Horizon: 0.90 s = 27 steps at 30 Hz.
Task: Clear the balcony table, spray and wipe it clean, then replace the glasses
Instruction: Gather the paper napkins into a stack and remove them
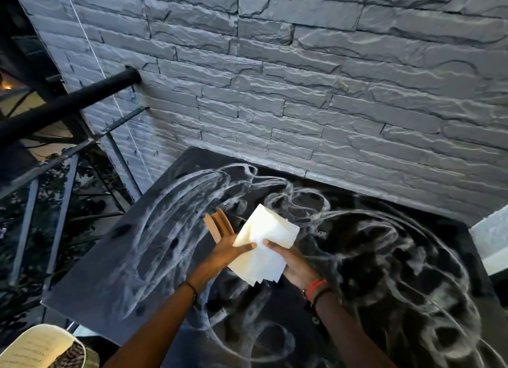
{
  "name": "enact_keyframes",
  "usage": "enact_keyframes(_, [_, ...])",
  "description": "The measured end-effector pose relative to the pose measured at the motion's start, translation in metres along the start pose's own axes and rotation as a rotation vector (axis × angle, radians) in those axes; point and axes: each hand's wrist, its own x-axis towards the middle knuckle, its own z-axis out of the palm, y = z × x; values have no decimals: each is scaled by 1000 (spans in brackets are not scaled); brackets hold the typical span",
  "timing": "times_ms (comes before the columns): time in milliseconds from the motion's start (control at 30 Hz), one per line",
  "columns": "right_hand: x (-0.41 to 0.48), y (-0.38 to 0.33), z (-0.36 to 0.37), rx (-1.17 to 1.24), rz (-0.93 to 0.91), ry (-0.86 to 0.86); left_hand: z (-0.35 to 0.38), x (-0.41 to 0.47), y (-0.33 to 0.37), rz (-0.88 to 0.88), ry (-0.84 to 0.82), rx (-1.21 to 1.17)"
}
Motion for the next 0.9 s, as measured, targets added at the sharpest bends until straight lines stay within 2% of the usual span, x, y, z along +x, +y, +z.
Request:
enact_keyframes(100, [19,-16,20,-228,-83,127,-17,9,-1,-7,30,28])
enact_keyframes(167, [30,-29,32,-366,-100,186,-33,20,-4,-11,108,32])
enact_keyframes(300, [51,-56,60,-744,-116,184,-64,44,-14,-8,322,-39])
enact_keyframes(400, [73,-65,80,-1039,-60,172,-80,59,-20,-18,414,40])
enact_keyframes(633, [112,-60,117,-1527,-50,88,-93,82,-29,-83,354,74])
enact_keyframes(900, [135,-49,138,-1707,-167,104,-98,89,-35,-86,333,10])
